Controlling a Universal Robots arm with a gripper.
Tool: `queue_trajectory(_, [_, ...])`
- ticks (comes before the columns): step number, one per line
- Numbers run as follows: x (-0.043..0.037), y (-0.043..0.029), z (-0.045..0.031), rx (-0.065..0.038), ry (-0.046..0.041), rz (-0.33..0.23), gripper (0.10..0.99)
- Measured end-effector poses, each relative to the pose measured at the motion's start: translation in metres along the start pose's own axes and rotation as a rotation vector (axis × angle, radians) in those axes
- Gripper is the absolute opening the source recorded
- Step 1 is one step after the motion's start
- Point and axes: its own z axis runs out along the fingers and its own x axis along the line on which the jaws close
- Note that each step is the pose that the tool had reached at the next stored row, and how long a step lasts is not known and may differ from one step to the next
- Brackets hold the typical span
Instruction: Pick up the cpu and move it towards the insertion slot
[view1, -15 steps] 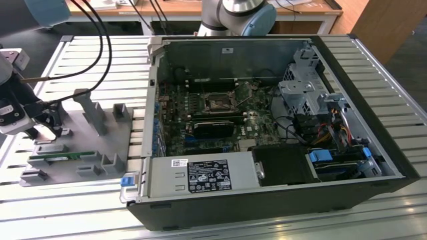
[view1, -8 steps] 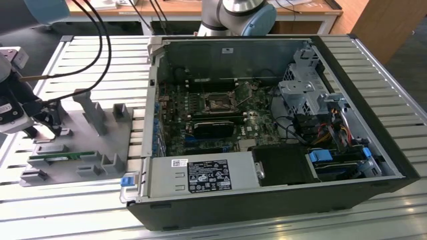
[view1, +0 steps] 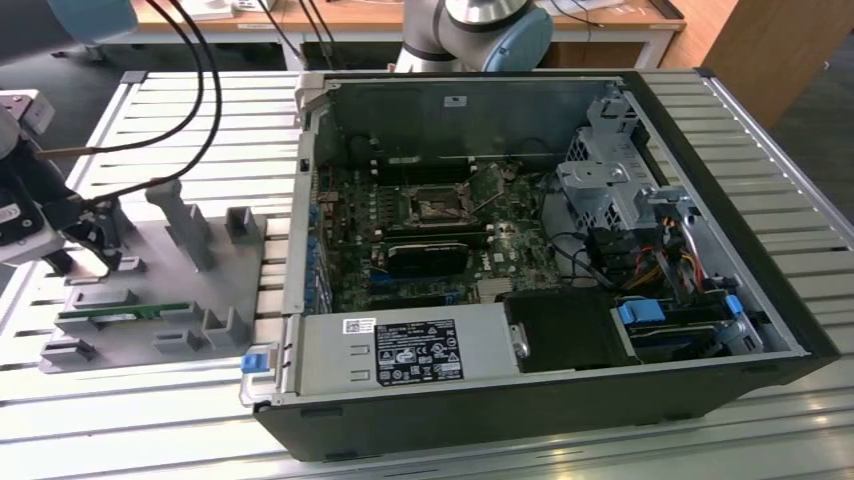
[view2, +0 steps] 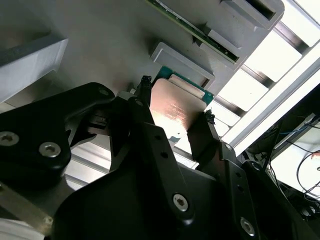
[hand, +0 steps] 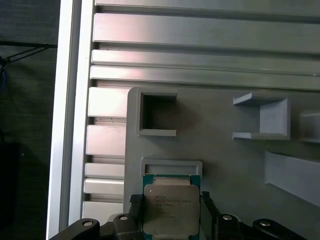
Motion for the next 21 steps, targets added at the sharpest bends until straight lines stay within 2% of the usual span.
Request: queue_trajectory(21, [0.0,0.0003,-0.0097,0.0,0.0001,0.0,0.541])
